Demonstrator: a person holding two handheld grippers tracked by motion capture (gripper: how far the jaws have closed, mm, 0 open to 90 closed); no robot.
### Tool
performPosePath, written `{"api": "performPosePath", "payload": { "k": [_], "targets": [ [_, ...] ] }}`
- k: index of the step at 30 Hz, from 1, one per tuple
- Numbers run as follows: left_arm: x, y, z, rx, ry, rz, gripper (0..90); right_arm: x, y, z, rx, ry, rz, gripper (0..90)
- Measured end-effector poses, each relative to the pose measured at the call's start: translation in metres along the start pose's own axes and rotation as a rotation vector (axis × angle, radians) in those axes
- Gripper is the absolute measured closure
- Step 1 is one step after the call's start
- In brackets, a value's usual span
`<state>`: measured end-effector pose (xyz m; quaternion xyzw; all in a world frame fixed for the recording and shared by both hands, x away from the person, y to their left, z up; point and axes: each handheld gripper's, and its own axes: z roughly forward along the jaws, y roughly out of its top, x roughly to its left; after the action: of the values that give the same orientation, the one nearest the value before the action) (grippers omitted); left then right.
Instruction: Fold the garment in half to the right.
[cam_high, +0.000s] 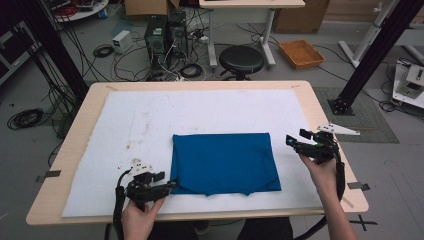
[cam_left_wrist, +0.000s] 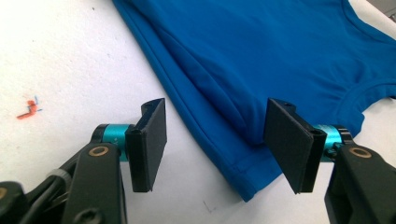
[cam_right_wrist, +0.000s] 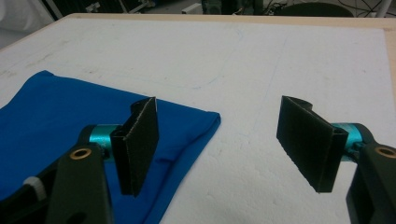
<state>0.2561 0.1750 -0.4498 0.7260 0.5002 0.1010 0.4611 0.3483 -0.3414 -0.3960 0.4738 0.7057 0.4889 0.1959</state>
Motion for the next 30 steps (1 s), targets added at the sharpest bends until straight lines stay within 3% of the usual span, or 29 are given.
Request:
{"api": "performPosePath", "payload": {
  "k": [17, 30],
  "targets": [
    [-0.003, 0.005, 0.012, 0.037, -0.043, -0.075, 40.2, 0.006, 0.001, 0.003, 0.007, 0.009, -0.016, 29.4],
    [-0.014, 0.005, 0.018, 0.053, 0.022, -0.039, 62.2, 0.022, 0.003, 0.011, 0.017, 0.038, -0.045, 29.4]
  ]
}}
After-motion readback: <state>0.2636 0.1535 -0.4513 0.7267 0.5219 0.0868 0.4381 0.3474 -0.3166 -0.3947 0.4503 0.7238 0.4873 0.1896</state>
